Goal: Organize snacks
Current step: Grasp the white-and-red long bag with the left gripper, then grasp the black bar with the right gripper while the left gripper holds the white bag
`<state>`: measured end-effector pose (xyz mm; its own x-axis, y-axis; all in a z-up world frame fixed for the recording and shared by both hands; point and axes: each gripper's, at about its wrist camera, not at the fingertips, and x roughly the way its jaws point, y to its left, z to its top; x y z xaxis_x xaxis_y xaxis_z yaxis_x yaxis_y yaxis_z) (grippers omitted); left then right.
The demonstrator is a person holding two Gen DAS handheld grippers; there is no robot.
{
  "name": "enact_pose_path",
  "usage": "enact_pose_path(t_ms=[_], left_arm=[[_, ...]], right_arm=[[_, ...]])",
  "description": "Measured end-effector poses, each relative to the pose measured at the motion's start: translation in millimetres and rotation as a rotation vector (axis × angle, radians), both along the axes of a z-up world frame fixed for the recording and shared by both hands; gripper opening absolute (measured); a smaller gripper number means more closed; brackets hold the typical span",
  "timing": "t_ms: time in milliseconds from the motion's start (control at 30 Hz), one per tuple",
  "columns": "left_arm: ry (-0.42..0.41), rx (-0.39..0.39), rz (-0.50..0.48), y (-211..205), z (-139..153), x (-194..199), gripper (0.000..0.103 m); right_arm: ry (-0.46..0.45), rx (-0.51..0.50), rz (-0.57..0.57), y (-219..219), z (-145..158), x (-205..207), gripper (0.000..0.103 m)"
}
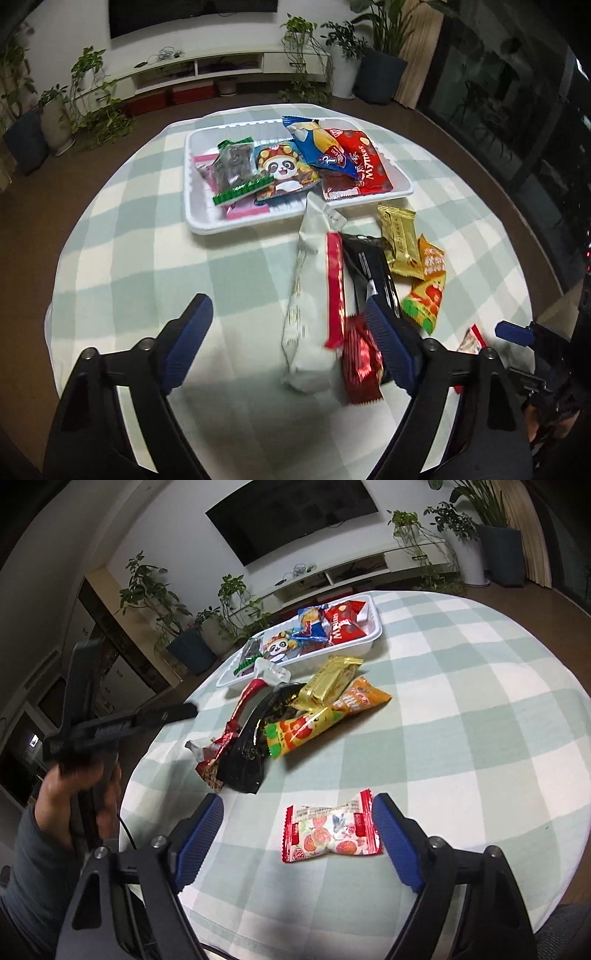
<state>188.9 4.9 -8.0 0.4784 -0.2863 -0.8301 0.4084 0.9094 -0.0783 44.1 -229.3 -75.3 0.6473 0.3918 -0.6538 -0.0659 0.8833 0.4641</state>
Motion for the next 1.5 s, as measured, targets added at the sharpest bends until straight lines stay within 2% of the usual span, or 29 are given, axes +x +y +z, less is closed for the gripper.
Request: enact_pose_path(t_ms=[133, 300, 400, 467, 500, 567, 667, 733, 833, 967, 1133, 1267, 1433, 1500], left_arm=[[0.044, 0.084, -0.057, -22.1, -10.2, 24.5, 0.080], [0.090, 0.168, -0.085, -39.1, -34.5, 42.8, 0.078], [0.117, 0.193, -0.090, -43.3, -46.0, 48.2, 0.066], [0.136, 0.171, -0.084, -42.1, -50.5, 52.0, 0.059], [0.141, 0.193, -0.079, -43.2, -53.2, 53.7, 0.057], [0.145, 0.218, -0.082, -45.1, -58.8, 55.8, 0.043], [0.157, 0.209, -0.093, -45.5, -64.6, 56.1, 0.028], [0.159, 0.203, -0.101, -46.4, -65.4, 55.4, 0.021], [0.154, 0.201, -0.109, -47.1, -66.1, 54.5, 0.020], [0.147, 0.171, -0.098, -37.9, -63.5, 51.4, 0.016], [0.122, 0.083, -0.024, -3.3, -56.7, 39.2, 0.016], [0.104, -0.017, 0.045, 34.9, -47.1, 24.2, 0.016], [0.108, -0.153, 0.109, 74.2, -41.9, -8.5, 0.016], [0.111, -0.222, 0.135, 86.0, -41.2, -27.0, 0.016]], right_arm=[[0.010, 0.013, -0.005, -3.6, -4.1, 1.7, 0.082], [0.010, 0.009, 0.004, -2.2, -5.0, 2.2, 0.080], [0.015, 0.006, 0.012, -0.6, -6.1, 2.9, 0.078], [0.019, 0.006, 0.016, 0.1, -7.3, 3.5, 0.078], [0.020, 0.006, 0.018, 0.4, -7.7, 3.7, 0.077], [0.022, 0.005, 0.022, 1.1, -8.4, 4.7, 0.076], [0.026, 0.000, 0.031, 2.9, -9.2, 5.0, 0.074], [0.028, -0.001, 0.034, 3.4, -9.8, 5.5, 0.073], [0.035, -0.002, 0.041, 4.7, -11.3, 6.0, 0.071], [0.039, -0.007, 0.048, 6.3, -12.1, 6.8, 0.067], [0.045, -0.009, 0.064, 9.2, -12.6, 9.3, 0.060], [0.044, -0.004, 0.108, 21.2, -3.1, 15.6, 0.057], [0.012, -0.038, 0.139, 42.5, 26.6, 40.7, 0.056], [0.054, -0.059, 0.162, 56.9, 32.2, 61.9, 0.056]])
